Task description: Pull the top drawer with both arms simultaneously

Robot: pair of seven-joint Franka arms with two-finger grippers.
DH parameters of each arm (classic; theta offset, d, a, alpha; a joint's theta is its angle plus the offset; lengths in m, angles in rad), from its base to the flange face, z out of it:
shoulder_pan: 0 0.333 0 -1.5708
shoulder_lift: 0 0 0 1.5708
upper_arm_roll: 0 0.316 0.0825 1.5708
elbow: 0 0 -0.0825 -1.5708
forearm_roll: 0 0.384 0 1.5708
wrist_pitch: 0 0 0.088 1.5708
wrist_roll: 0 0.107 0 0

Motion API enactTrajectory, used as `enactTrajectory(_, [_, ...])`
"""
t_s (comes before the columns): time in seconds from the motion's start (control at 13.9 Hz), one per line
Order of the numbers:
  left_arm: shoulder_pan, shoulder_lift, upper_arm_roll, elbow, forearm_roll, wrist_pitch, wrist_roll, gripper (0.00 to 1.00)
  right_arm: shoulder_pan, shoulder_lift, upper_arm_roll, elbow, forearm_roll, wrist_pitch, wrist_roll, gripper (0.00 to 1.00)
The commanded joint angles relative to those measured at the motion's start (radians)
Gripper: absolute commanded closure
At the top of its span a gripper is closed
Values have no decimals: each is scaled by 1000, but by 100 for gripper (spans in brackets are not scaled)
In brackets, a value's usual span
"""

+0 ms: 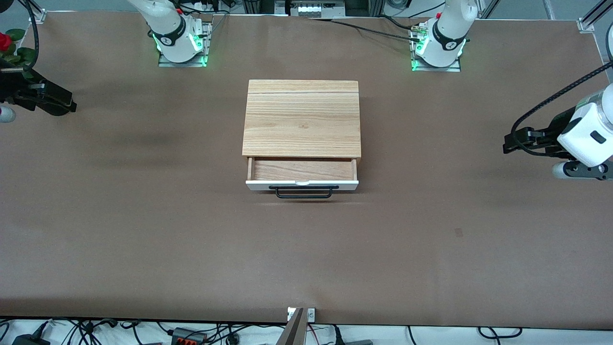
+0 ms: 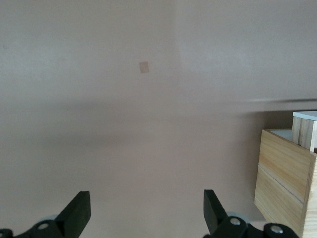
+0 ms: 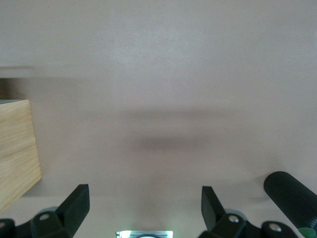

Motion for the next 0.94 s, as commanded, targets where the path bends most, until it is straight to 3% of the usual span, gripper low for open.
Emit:
enactTrajectory(0.0, [2, -185, -8, -269, 24, 143, 23, 0, 18, 0, -14, 0, 13, 7, 7, 0])
enactTrajectory(0.43, [33, -308, -5, -411, -7, 146, 105, 0, 17, 1, -14, 5, 13, 7, 12, 0])
enactTrajectory(0.86, [33, -306, -11, -399, -73, 134, 103, 0, 17, 1, -15, 6, 13, -21, 16, 0])
